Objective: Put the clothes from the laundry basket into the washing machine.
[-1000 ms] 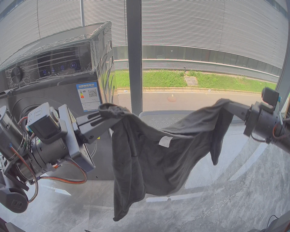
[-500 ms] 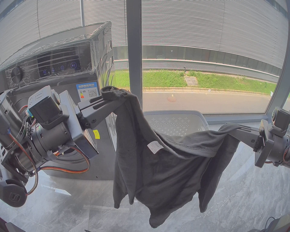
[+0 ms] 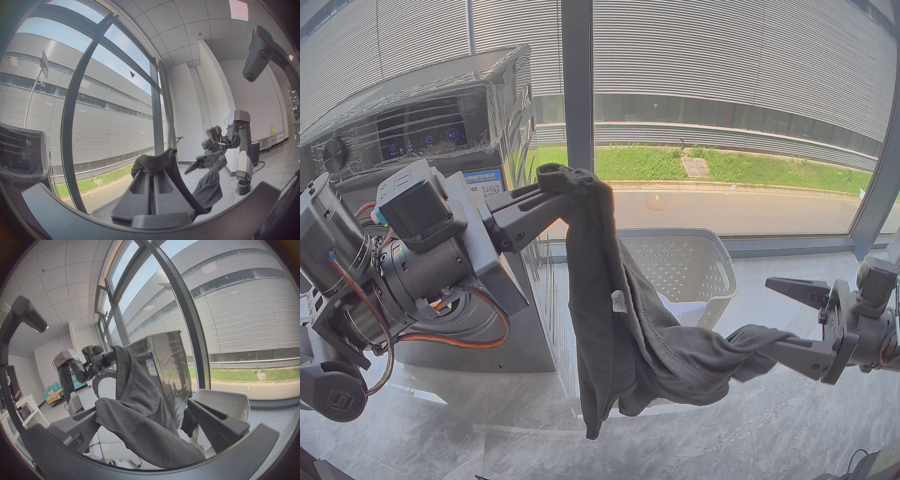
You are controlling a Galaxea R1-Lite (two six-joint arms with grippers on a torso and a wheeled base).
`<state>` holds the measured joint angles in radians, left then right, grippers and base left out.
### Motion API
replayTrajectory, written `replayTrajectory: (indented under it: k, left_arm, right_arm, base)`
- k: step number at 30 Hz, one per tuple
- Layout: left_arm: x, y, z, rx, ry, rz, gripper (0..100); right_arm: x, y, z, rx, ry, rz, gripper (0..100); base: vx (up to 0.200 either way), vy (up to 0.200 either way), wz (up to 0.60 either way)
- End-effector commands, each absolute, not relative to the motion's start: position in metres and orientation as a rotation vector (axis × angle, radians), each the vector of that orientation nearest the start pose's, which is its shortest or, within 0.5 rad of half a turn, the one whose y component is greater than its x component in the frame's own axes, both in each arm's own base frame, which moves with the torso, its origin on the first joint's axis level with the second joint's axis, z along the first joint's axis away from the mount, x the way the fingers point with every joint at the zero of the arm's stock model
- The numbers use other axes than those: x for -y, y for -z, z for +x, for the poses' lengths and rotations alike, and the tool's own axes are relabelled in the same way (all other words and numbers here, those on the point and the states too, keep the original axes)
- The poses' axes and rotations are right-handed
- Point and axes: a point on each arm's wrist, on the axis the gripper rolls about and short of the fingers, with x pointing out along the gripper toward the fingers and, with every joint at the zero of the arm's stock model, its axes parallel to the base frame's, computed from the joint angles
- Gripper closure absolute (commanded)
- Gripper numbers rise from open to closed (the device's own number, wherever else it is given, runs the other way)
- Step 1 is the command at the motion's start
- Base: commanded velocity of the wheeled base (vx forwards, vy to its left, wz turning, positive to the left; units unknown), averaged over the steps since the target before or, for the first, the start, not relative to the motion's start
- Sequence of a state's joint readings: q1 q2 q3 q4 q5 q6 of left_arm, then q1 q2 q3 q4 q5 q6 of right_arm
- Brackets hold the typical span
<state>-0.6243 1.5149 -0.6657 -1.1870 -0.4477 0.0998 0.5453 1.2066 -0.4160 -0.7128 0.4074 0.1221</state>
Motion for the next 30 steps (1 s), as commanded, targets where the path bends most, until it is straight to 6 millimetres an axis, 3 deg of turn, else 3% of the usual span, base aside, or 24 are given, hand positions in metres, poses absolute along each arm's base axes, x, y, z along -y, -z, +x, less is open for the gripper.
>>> replayTrajectory:
  k: [1, 14, 24, 30]
  left_arm:
    - [0.164, -0.253, 0.204, 0.408, 1.058, 0.055, 100]
    - [0.195, -0.263, 0.226, 0.453, 1.084, 0.04, 100]
    - [0.208, -0.261, 0.23, 0.45, 1.108, 0.033, 100]
    - [0.21, -0.265, 0.232, 0.465, 1.106, 0.03, 100]
  right_arm:
    - [-0.091, -0.174, 0.138, -0.249, -0.906, 0.098, 0]
    - [-0.11, -0.136, 0.172, -0.444, -0.799, 0.041, 0]
    - [-0.169, -0.145, 0.197, -0.417, -0.955, 0.004, 0]
    - [-0.19, -0.131, 0.216, -0.459, -0.965, -0.006, 0]
  base:
    - [0.0, 0.0, 0.0]
    - [0.0, 0.0, 0.0]
    - [0.0, 0.0, 0.0]
    - [0.0, 0.0, 0.0]
